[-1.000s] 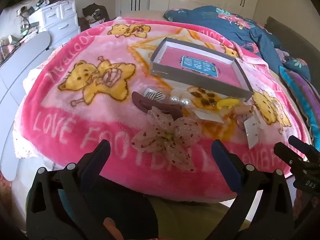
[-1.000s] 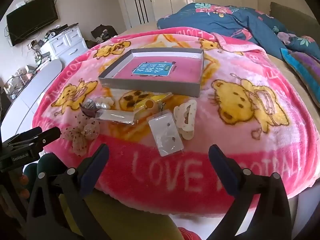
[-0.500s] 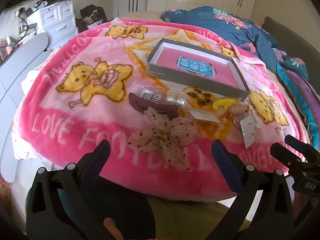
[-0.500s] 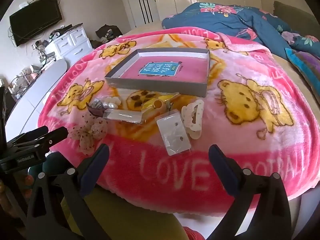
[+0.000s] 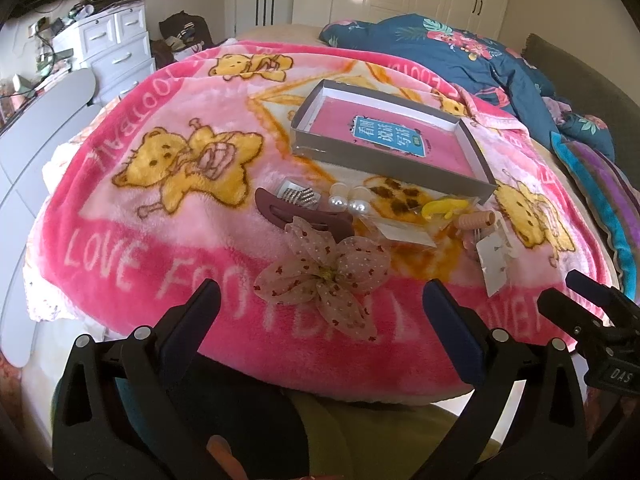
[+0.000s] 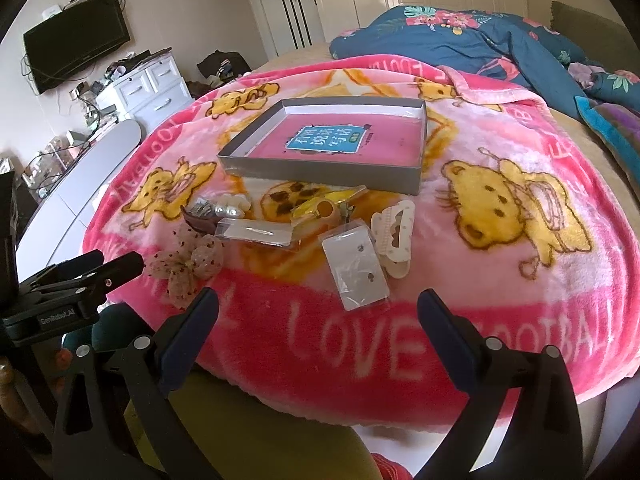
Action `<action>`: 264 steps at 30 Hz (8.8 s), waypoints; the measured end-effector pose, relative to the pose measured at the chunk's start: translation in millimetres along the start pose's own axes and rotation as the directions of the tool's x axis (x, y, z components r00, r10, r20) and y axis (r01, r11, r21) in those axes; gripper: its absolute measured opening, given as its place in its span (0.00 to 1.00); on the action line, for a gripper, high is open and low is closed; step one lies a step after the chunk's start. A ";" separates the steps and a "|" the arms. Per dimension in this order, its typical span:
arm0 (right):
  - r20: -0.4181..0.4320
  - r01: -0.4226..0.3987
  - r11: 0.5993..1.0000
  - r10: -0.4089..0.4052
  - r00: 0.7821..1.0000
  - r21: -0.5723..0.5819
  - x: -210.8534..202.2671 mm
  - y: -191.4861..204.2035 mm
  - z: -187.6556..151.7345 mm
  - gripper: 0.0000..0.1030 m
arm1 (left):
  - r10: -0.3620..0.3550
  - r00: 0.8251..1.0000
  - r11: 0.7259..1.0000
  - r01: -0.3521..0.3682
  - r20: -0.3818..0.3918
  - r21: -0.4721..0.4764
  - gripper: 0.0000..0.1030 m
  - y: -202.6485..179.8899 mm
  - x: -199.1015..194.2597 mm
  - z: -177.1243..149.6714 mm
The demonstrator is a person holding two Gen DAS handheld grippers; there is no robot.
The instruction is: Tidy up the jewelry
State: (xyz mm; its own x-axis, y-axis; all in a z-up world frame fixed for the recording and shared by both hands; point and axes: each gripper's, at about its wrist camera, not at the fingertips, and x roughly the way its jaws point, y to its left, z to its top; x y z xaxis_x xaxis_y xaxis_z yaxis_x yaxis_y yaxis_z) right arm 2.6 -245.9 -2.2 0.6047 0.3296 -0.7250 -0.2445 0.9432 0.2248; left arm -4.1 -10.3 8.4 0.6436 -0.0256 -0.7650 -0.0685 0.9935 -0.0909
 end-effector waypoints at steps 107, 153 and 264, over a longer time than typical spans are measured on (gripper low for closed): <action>0.031 -0.151 0.985 0.154 0.988 -0.084 75.8 -20.5 78.5 0.16 | -0.174 0.984 0.967 0.179 0.042 -0.181 0.00 79.5 34.6 17.7; 0.162 -0.096 0.992 0.081 0.983 0.081 107.1 -102.4 164.7 0.16 | -0.186 0.979 0.977 0.193 0.085 -0.092 0.00 11.3 155.0 174.9; 0.048 -0.140 0.976 0.150 0.988 -0.164 30.1 -20.1 44.2 0.77 | -0.125 0.992 0.985 0.126 0.013 -0.115 0.91 38.3 47.2 52.8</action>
State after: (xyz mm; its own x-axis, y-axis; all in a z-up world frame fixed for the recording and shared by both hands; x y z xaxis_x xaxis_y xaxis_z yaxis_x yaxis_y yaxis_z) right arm 59.3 -253.0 0.2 0.5971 0.4689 -0.6508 -0.4481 0.8679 0.2143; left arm 63.9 32.4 2.5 0.6571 -0.1483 -0.7391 -0.0743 0.9630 -0.2592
